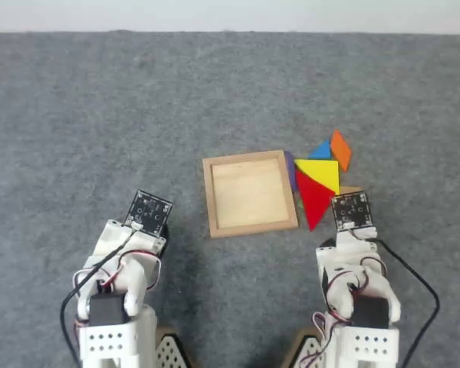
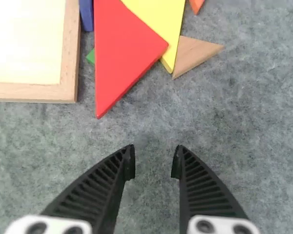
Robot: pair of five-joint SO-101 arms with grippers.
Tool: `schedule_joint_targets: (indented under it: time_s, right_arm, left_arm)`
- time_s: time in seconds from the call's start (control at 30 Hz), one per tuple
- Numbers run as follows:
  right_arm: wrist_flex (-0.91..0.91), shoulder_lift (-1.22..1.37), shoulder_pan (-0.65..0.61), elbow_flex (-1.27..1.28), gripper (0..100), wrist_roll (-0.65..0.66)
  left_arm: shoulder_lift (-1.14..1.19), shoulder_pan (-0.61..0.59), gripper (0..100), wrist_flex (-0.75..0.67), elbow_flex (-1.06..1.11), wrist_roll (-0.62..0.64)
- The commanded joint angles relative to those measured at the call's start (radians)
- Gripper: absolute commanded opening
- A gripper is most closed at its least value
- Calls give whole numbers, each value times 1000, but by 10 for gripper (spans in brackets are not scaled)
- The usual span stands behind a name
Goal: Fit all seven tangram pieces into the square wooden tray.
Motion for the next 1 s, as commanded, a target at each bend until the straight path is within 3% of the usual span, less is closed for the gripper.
schedule_joint_targets:
  time_s: [0.0,0.43,0.67,0.8,0.97]
  right_arm:
    - [2,-16,-10,17,147,8]
    - [-2,-16,31,15,147,15]
    - [-173,-16,182,-8,146,298]
    - [-142,-15,191,-95,146,310]
    - [-39,44,116,-295,147,315]
  left_arm:
    - [-12,6,192,6,-10,6]
    - [-12,6,192,6,-10,6]
    - [-12,6,192,6,-10,6]
    - [-12,6,192,6,-10,6]
    - [-12,5,192,6,-10,6]
